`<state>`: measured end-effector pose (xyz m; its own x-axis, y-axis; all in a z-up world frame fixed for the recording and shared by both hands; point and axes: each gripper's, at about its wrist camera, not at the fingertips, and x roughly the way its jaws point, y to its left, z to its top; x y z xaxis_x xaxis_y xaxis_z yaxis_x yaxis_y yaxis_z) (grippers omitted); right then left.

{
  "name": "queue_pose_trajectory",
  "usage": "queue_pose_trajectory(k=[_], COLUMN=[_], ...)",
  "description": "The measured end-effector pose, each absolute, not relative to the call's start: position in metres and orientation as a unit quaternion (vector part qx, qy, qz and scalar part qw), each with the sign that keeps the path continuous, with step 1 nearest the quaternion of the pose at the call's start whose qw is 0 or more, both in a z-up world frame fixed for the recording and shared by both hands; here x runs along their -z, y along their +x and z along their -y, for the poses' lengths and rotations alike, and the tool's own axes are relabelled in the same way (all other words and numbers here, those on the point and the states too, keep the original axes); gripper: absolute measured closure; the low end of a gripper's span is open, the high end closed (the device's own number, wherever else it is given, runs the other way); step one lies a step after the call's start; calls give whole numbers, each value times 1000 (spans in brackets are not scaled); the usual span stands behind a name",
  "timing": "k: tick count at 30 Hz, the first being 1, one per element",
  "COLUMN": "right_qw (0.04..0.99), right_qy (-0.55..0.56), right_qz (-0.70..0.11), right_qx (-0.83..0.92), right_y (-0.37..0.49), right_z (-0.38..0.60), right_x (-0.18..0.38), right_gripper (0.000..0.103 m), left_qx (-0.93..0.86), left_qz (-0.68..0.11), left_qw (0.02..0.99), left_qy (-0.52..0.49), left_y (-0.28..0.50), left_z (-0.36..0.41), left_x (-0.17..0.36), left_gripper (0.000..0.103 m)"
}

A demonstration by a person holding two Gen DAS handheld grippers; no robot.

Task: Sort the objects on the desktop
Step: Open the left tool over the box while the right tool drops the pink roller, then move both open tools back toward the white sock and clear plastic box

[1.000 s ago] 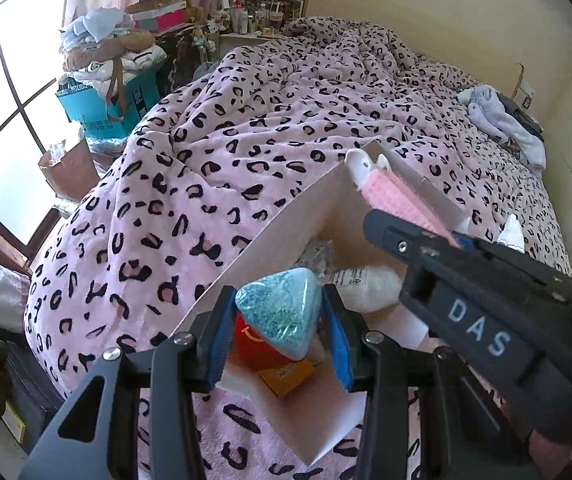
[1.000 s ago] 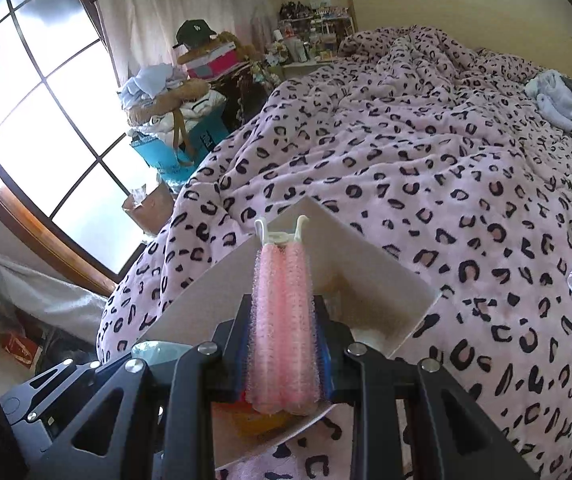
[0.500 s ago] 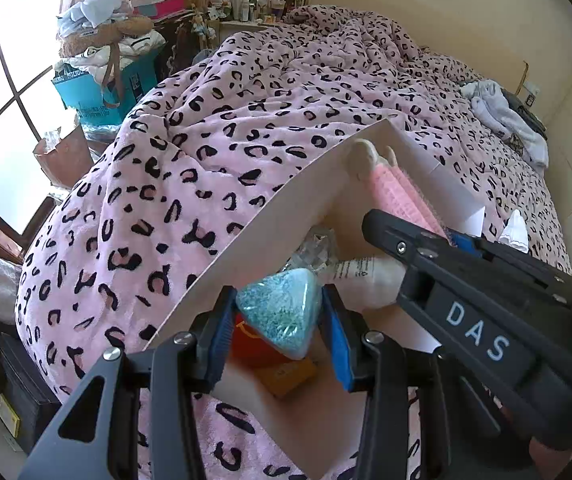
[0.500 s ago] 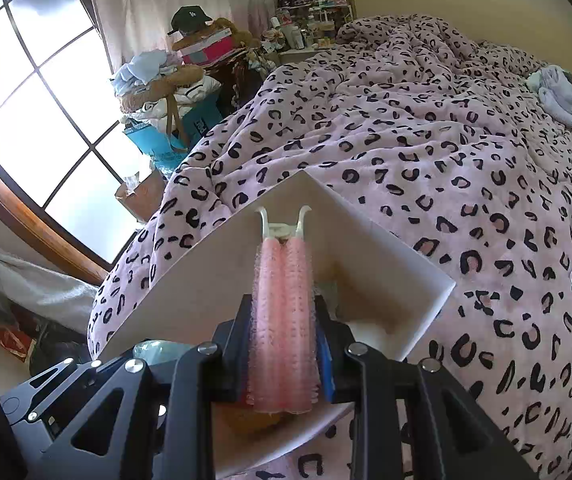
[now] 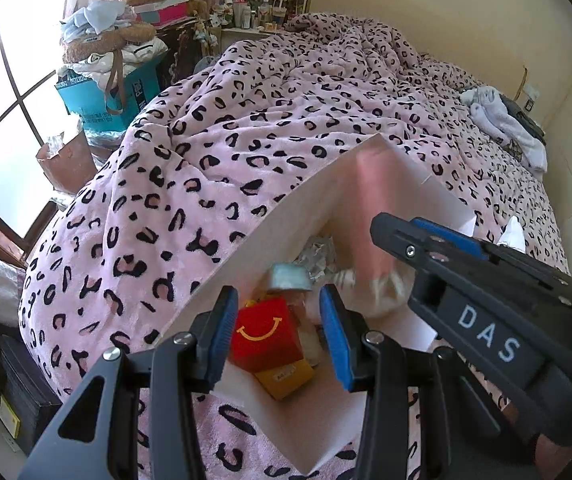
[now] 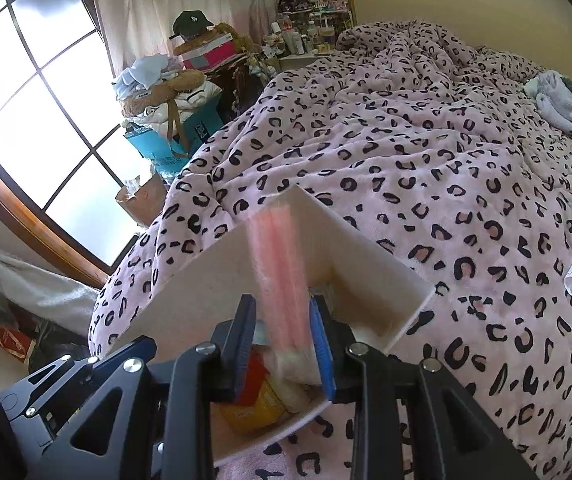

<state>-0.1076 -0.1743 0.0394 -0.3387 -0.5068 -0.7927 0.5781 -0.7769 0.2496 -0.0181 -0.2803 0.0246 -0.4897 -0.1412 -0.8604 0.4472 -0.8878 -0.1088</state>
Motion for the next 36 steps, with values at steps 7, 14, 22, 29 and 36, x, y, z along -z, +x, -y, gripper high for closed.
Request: queue_pose_trajectory(k=[7,14,22,29,36], right_qw=[334,324,224,76,-27], right_qy=[463,429,370,413,458], right_qz=[-34,-2,53,99,147], right_qx=[820,843,900,902,876], right_y=[-105,-91,-34,8,25], right_z=[168,123,-10,-130,-218], right_x=[-54,-98,-113,-35,24], right_gripper=[74,66,55,53,53], left_qx=[850,862,892,882,860], left_qz=[-162,-161,-138,-95,-47], left_qw=[175,176,144,41,-49], left_qy=[470,448,404,460,506], left_y=[-13,1,22,1,-23], left_z=[280,274,227,119,17], left_x=[-32,-60,-98,-41,9], left_gripper=[60,28,15,11,11])
